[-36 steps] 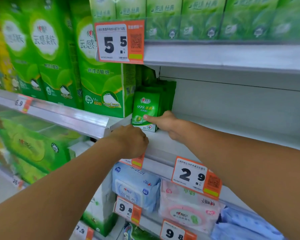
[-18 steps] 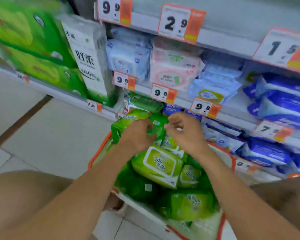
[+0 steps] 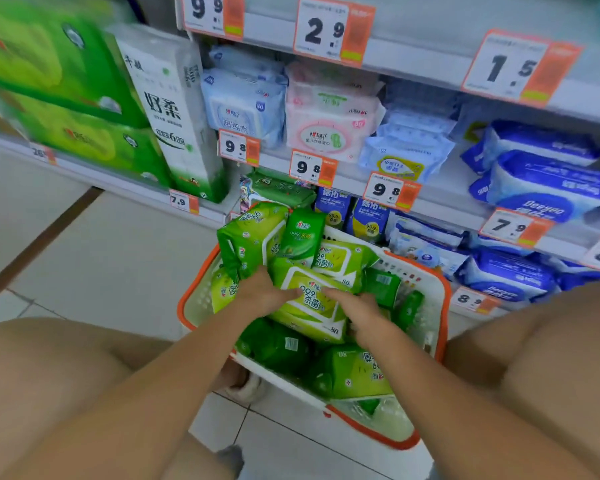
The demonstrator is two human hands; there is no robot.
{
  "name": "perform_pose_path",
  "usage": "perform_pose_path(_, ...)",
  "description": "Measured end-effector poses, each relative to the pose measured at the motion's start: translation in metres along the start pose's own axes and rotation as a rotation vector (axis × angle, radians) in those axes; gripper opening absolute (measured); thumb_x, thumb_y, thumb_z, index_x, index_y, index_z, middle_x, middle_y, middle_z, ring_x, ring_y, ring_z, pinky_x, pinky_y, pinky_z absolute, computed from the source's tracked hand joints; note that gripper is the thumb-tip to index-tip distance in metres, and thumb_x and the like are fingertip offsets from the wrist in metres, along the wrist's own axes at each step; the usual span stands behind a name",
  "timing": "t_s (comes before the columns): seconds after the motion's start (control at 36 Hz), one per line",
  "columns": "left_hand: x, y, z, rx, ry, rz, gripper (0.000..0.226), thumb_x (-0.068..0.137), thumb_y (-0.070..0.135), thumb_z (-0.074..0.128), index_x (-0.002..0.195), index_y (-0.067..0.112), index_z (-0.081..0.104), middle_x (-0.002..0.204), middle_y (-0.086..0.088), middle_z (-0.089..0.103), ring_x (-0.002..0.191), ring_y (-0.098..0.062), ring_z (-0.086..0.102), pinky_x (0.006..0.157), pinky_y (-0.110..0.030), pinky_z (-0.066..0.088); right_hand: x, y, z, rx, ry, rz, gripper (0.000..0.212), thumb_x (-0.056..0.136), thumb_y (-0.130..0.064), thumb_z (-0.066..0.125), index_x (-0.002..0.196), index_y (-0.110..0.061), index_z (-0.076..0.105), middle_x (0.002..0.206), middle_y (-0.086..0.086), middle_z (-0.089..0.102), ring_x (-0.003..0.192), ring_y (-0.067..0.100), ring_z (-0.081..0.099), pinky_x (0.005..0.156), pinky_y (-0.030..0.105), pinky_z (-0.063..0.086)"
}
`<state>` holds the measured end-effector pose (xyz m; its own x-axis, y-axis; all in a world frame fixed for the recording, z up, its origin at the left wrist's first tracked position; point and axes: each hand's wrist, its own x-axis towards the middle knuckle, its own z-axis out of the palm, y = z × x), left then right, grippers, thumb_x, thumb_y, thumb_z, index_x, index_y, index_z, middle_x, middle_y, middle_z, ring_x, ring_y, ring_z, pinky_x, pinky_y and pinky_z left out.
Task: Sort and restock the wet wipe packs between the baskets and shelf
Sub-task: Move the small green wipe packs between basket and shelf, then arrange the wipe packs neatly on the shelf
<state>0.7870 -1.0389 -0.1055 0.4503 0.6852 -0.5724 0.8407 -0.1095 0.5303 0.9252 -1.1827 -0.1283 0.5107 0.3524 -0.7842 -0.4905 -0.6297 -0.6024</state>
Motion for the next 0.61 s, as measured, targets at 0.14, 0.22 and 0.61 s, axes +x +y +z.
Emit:
perform_pose_path(0.14, 0.006, 0.002, 0.002, -0.004, -0.032, 0.051, 0.101, 0.074, 0.054, 0.079, 0.149, 0.01, 0.029, 0.144, -0.007, 0.048, 0.129, -0.029, 0.05, 0.105, -0.041, 0.045, 0.025, 0.004, -0.003, 0.19, -0.058, 0.084, 0.138, 0.011, -0.046, 0.098, 0.137, -0.015, 0.051, 0.134, 0.011, 0.06, 0.116, 0.032, 0.06, 0.099, 0.047, 0.051)
perform_pose_path(0.22, 0.003, 0.002, 0.002, -0.035, -0.007, 0.113, 0.09, 0.074, 0.055, 0.078, 0.143, 0.014, 0.038, 0.138, -0.006, 0.053, 0.124, -0.026, 0.053, 0.102, -0.042, 0.047, -0.002, -0.005, -0.006, 0.287, -0.083, 0.149, 0.076, 0.051, -0.028, 0.097, 0.118, -0.011, 0.066, 0.115, 0.015, 0.07, 0.099, 0.031, 0.068, 0.089, 0.044, 0.057)
perform_pose_path(0.61, -0.085, 0.173, -0.088, -0.508, 0.252, 0.79, 0.053, 0.087, 0.023, 0.074, 0.132, 0.023, 0.047, 0.12, 0.008, 0.062, 0.107, 0.0, 0.06, 0.094, -0.02, 0.048, -0.14, -0.149, -0.105, 0.341, 0.002, -0.778, 0.041, 0.09, -0.023, 0.072, 0.128, -0.019, 0.06, 0.118, 0.0, 0.073, 0.109, 0.02, 0.07, 0.098, 0.043, 0.053)
